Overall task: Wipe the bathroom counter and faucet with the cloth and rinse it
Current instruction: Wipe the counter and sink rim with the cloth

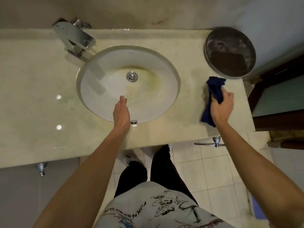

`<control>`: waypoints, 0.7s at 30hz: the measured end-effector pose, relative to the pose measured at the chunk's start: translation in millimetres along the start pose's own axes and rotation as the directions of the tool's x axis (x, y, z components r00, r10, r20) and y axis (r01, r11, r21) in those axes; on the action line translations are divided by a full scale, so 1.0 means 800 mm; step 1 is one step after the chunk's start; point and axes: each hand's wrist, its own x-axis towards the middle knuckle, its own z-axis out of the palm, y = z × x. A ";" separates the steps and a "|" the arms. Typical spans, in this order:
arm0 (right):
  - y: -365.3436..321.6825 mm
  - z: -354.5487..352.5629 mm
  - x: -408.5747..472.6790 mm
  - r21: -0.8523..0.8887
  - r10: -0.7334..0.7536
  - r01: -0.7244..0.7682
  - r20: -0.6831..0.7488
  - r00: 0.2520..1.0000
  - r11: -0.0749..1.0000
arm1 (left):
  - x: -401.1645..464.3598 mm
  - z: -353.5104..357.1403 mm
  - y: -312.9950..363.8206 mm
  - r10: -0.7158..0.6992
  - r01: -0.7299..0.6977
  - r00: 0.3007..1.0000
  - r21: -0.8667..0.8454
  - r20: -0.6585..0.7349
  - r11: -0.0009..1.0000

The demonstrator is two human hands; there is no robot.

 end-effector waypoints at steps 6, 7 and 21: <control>0.006 0.054 -0.051 -0.030 0.100 -0.099 0.053 0.994 0.995 | 0.007 0.017 0.000 0.000 0.004 1.000 0.215 -0.020 0.977; -0.009 0.069 -0.060 -0.009 0.087 -0.087 0.085 0.993 0.996 | 0.005 0.023 0.002 -0.007 0.014 1.000 0.237 -0.030 0.971; -0.141 0.057 0.006 0.460 0.070 -0.861 0.872 0.484 0.215 | -0.070 0.161 0.110 -0.051 0.082 0.940 -0.078 0.338 0.994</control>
